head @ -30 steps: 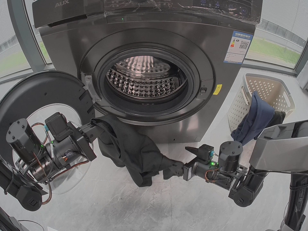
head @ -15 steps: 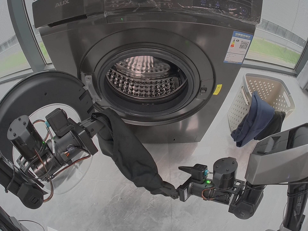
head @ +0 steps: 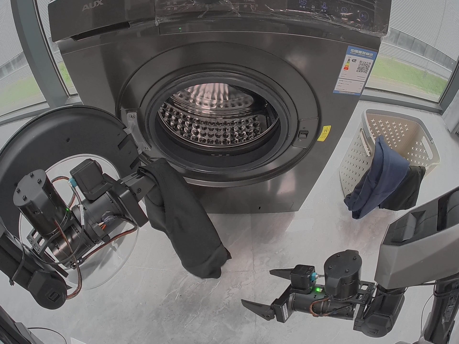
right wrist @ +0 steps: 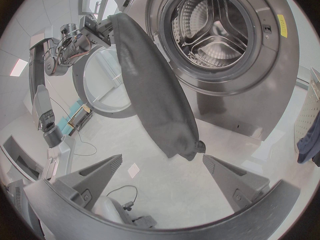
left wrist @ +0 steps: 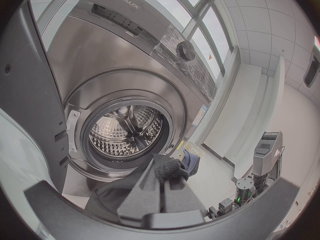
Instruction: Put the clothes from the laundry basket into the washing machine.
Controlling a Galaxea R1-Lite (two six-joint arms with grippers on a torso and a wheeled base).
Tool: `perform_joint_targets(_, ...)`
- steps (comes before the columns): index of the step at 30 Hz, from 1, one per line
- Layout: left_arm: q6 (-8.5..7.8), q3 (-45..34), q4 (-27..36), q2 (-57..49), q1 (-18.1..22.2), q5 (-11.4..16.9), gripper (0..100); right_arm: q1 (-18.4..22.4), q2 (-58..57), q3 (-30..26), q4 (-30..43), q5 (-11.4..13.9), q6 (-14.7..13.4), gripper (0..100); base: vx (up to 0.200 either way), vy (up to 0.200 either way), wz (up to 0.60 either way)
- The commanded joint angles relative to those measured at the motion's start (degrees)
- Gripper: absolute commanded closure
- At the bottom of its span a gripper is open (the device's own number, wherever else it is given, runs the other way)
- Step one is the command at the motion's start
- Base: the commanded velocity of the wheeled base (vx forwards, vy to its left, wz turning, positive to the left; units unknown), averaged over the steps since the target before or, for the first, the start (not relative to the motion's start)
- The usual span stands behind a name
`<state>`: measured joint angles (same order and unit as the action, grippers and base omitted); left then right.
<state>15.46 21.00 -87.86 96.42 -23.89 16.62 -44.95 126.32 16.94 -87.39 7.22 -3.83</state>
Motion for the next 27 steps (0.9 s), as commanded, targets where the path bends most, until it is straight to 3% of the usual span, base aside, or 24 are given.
perform_joint_targets(1, 0.01, 0.0, 0.0, 0.6, -0.3, -0.1, 100, 0.1, -1.9, -0.8, -0.1, -0.1, 0.0, 0, 0.0, 0.0, 0.0)
perform_joint_targets(3, 0.01, 0.0, 0.0, 0.6, -0.5, -0.1, 100, 0.0, -1.9, 0.8, -0.1, -0.1, 0.0, 0, 0.0, 0.0, 0.0)
perform_joint_targets(4, 0.01, -0.1, 0.0, 0.6, -0.5, -0.1, 100, -0.6, -1.5, 5.3, 0.0, -0.2, 0.0, 0, 0.0, 0.0, 0.0)
perform_joint_targets(12, -0.08, -0.1, -0.1, 0.6, -0.5, -0.3, 100, -5.5, 1.7, 20.0, 1.1, 0.5, 0.0, 0, 0.0, 0.0, 0.0)
perform_joint_targets(20, -0.08, -0.1, -0.1, 0.6, -0.5, -0.3, 100, -7.5, 6.9, 29.5, 2.1, 0.7, -1.0, 0, 0.0, 0.0, 0.0)
perform_joint_targets(27, -0.08, -0.1, -0.2, 0.8, -0.5, -0.3, 100, -7.6, 8.2, 37.7, 7.8, 0.6, -2.7, 0, 0.0, 0.0, 0.0)
